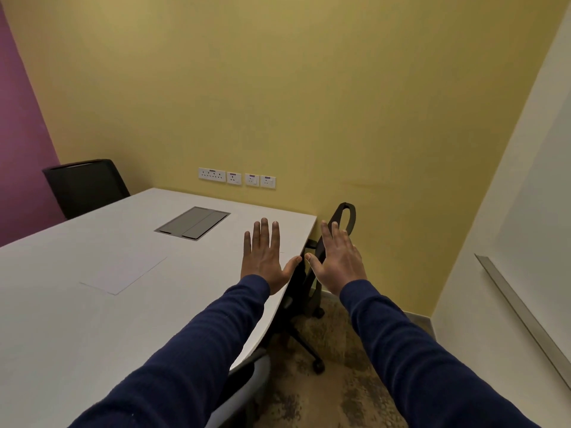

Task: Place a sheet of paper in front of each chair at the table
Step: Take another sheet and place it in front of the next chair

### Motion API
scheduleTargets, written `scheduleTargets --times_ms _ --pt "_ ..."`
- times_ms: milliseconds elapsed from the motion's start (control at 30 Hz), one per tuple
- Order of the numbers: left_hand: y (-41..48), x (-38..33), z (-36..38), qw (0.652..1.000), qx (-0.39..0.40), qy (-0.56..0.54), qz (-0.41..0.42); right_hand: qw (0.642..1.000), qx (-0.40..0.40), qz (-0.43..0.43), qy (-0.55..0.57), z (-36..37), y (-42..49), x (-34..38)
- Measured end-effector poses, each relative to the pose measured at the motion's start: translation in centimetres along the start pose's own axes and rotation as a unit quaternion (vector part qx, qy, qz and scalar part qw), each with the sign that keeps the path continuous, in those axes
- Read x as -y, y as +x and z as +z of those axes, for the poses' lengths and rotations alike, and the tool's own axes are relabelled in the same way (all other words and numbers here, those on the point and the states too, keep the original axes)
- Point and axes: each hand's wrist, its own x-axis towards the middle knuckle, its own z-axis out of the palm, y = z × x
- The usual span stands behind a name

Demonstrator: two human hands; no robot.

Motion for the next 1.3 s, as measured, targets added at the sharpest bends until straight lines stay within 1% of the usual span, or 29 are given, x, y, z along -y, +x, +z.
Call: scheduleTargets --times_ms 167,300,467,633,800,933,1000,1100,1200,1300 --pt "-7.8 1.2 -3.9 1.0 0.014 -0.013 0.007 1.0 -0.007 -0.008 0.001 -2.7 -7.8 3.0" --pt "-14.5 3.0 -6.9 0.999 0.031 -0.014 0.007 1.0 0.002 0.004 0.01 -4.8 -13.3 5.9" --pt "-21.2 7.5 -11.2 0.999 0.034 -0.002 -0.002 1.0 0.008 0.001 0.015 -7.1 -18.5 11.5" --pt "-25.8 13.9 -15.3 1.0 0.024 -0.005 -0.017 1.0 0.001 -0.012 0.02 -8.0 -22.1 18.9" --pt "-29.7 23.1 -18.4 0.999 0.012 -0.017 -0.028 1.0 0.0 -0.009 0.024 -6.2 -24.2 28.2" --pt "-33.0 33.7 -20.4 0.999 0.011 -0.03 -0.021 0.998 -0.002 0.017 0.058 -3.4 -25.7 36.8" --pt "-34.4 39.6 -21.5 1.0 0.009 -0.014 -0.022 0.997 0.008 0.027 0.069 -1.6 -26.4 41.1" --pt "-35.7 47.2 -22.9 0.999 0.025 0.017 -0.036 0.996 0.027 0.039 0.08 0.9 -26.9 46.9" --pt "-36.4 52.2 -23.2 0.998 0.033 0.031 -0.038 0.995 0.036 0.036 0.092 3.0 -26.8 52.1" --pt "-36.4 55.8 -22.5 0.998 0.036 0.019 -0.041 0.993 0.042 0.027 0.103 4.9 -25.8 56.3"
